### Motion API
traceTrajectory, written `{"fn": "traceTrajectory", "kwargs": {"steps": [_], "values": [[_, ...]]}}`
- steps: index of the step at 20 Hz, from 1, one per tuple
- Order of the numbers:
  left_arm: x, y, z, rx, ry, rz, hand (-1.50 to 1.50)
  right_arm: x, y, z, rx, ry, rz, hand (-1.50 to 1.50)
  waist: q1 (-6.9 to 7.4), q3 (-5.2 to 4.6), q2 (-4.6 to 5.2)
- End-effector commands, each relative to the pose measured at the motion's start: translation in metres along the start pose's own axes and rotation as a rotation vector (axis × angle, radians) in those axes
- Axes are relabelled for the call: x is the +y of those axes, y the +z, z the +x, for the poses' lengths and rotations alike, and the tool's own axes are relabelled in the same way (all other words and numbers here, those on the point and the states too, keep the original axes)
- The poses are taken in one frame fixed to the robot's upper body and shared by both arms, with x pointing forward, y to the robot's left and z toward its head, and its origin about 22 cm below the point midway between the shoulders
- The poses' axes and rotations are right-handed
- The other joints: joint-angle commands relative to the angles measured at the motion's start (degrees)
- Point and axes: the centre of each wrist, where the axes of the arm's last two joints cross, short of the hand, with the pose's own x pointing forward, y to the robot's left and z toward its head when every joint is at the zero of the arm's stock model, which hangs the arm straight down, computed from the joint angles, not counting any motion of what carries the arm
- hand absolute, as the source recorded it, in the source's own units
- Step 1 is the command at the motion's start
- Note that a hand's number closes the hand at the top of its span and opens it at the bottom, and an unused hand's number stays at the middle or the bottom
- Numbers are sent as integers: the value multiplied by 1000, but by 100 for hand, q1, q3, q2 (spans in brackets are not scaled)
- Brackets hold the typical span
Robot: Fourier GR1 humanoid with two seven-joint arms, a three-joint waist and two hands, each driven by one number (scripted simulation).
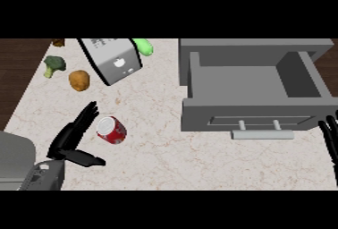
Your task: Pick up the can, place it into the drawer and close the drawer
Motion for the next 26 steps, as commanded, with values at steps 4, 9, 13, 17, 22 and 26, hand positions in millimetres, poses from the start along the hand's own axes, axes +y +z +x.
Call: {"fn": "traceTrajectory", "kwargs": {"steps": [4,9,13,17,22,26], "values": [[-1,-6,-18,-21,-12,2,-150,2,-20,8,-3,-13,-14,-150,-11,-4,9],[-15,-28,-13,-7,-3,2,-150,-1,-28,10,-15,-4,-12,-150,-4,-2,8],[-2,-35,-1,-13,8,-12,-150,-14,2,12,13,6,-15,-150,-14,-1,1],[-25,-39,-11,2,17,-30,-150,-6,8,0,-4,-5,6,-150,-14,-1,2],[-20,-50,-4,4,-4,-22,-150,-2,14,26,-4,-12,-15,-150,-37,-4,7],[-40,-59,-9,-11,3,-57,-150,2,5,6,-8,-7,6,-150,-40,-3,14]]}}
